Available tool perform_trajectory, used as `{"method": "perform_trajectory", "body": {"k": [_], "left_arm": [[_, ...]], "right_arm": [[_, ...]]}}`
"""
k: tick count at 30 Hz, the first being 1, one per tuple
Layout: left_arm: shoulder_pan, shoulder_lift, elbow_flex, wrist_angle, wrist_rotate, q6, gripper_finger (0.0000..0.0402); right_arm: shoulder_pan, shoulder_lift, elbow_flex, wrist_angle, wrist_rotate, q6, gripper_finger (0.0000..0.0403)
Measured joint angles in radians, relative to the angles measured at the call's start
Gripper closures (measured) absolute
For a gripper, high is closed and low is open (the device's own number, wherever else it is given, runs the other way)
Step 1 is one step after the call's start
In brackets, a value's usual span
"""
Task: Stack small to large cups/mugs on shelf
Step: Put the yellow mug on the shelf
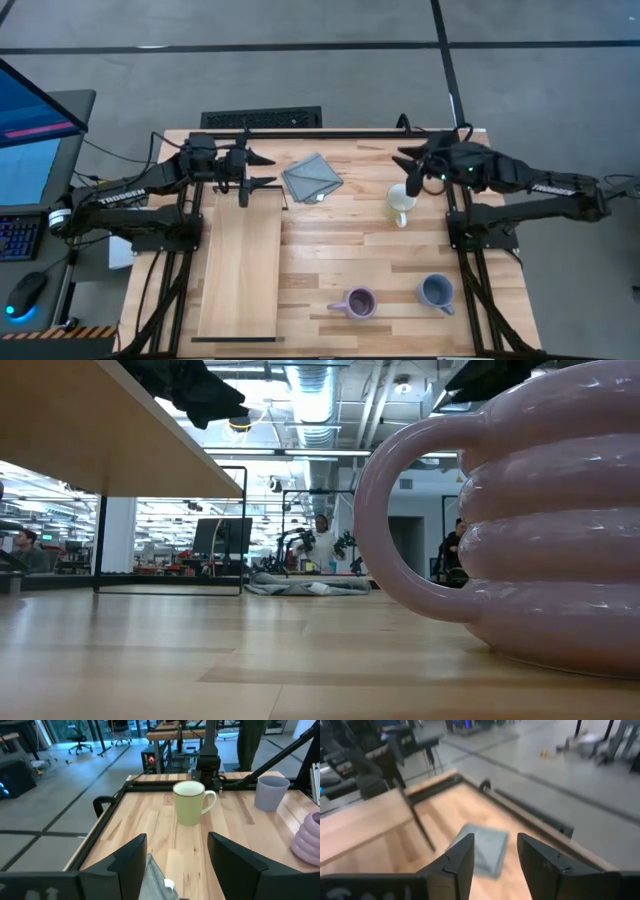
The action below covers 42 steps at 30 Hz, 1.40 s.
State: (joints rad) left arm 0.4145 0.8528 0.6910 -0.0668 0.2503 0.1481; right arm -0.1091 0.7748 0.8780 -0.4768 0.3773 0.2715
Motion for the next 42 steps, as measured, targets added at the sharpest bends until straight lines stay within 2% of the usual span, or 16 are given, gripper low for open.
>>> {"method": "perform_trajectory", "body": {"k": [13, 17, 22, 33, 37, 42], "left_arm": [[0.000, 0.000, 0.000, -0.027, 0.001, -0.013, 0.0199], [0.000, 0.000, 0.000, -0.027, 0.001, -0.036, 0.0199], [0.000, 0.000, 0.000, -0.027, 0.001, -0.038, 0.0199], [0.000, 0.000, 0.000, -0.027, 0.001, -0.052, 0.0199], [0.000, 0.000, 0.000, -0.027, 0.001, -0.052, 0.0199], [0.000, 0.000, 0.000, -0.027, 0.001, -0.052, 0.0199]], "right_arm": [[0.188, 0.052, 0.005, -0.361, -0.002, 0.526, 0.0254], [0.239, 0.065, 0.005, -0.392, -0.067, 0.630, 0.0262], [0.277, 0.055, 0.005, -0.390, -0.135, 0.648, 0.0269], [0.278, 0.042, 0.005, -0.378, -0.149, 0.623, 0.0263], [0.277, 0.042, 0.005, -0.379, -0.149, 0.611, 0.0243], [0.277, 0.042, 0.005, -0.379, -0.148, 0.610, 0.0193]]}}
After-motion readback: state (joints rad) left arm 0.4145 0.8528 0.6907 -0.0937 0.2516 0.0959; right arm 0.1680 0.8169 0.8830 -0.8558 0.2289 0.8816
